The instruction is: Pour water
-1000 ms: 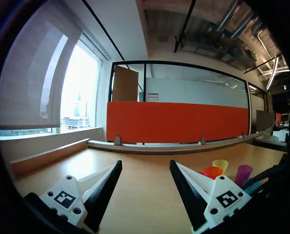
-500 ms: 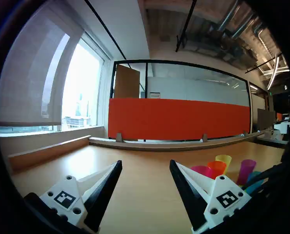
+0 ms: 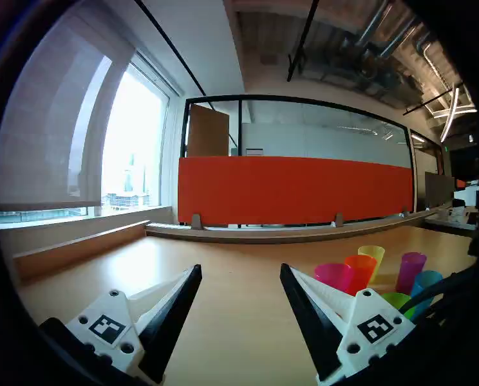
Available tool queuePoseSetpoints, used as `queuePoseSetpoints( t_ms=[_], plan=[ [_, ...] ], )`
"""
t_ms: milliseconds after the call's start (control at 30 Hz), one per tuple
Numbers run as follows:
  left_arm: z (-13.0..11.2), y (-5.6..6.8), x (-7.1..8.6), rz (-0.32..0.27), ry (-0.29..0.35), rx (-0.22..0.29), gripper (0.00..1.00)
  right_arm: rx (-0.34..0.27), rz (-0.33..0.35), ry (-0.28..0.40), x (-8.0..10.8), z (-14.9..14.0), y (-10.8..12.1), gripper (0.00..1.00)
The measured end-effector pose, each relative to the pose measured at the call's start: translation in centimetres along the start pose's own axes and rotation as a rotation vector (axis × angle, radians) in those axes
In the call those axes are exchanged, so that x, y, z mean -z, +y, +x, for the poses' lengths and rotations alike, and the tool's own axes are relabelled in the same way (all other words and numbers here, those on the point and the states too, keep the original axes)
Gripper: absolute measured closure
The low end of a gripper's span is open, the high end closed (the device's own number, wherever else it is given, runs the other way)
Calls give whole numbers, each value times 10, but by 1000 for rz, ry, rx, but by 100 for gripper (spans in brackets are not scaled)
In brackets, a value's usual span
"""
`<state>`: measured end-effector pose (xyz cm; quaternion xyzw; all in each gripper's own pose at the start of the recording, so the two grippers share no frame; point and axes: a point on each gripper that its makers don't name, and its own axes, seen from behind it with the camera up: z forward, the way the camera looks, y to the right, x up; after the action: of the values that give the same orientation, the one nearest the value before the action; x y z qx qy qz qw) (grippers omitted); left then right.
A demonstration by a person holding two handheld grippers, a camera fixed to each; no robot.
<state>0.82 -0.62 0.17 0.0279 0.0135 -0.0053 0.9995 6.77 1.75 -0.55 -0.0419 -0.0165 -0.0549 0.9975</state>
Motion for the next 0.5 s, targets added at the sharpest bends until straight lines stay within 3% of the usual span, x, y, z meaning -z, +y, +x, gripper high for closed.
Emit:
queuePoseSetpoints(
  t_ms=[500],
  plan=[
    [-7, 3, -2, -10, -21, -14, 10, 6, -2, 1, 5, 1, 2, 0]
  ],
)
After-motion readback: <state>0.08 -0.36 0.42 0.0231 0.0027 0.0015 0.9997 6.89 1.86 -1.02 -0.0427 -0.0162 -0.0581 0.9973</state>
